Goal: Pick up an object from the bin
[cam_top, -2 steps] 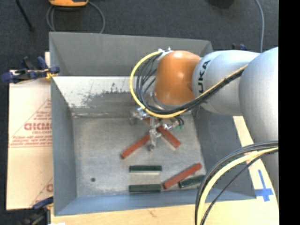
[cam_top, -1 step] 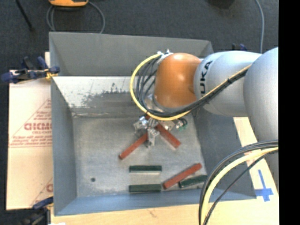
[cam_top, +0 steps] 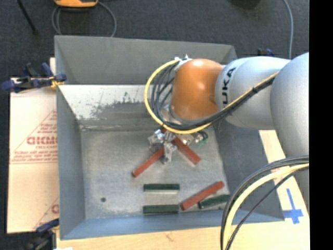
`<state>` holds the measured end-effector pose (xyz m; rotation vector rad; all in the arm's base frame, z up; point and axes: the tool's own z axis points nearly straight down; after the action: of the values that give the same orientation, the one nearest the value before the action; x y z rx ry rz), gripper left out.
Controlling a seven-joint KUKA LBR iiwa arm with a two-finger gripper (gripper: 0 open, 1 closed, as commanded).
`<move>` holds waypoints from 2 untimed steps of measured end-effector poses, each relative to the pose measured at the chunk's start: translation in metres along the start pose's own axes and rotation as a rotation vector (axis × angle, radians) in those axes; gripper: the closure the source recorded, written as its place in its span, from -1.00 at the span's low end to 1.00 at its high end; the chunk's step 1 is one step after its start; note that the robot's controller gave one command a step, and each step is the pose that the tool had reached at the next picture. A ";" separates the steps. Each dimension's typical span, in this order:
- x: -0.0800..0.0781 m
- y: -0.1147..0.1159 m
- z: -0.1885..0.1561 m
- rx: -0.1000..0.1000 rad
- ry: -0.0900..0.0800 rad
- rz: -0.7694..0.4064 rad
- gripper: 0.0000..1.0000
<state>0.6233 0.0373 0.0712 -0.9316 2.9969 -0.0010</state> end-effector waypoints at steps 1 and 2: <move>0.001 0.001 -0.003 -0.001 0.002 0.000 1.00; 0.001 0.001 -0.018 -0.003 0.005 0.001 1.00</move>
Offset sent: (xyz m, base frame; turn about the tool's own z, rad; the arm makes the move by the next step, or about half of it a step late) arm -0.0001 0.0002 0.0145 0.0000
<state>0.6216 0.0371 0.0890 -0.9316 3.0022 0.0006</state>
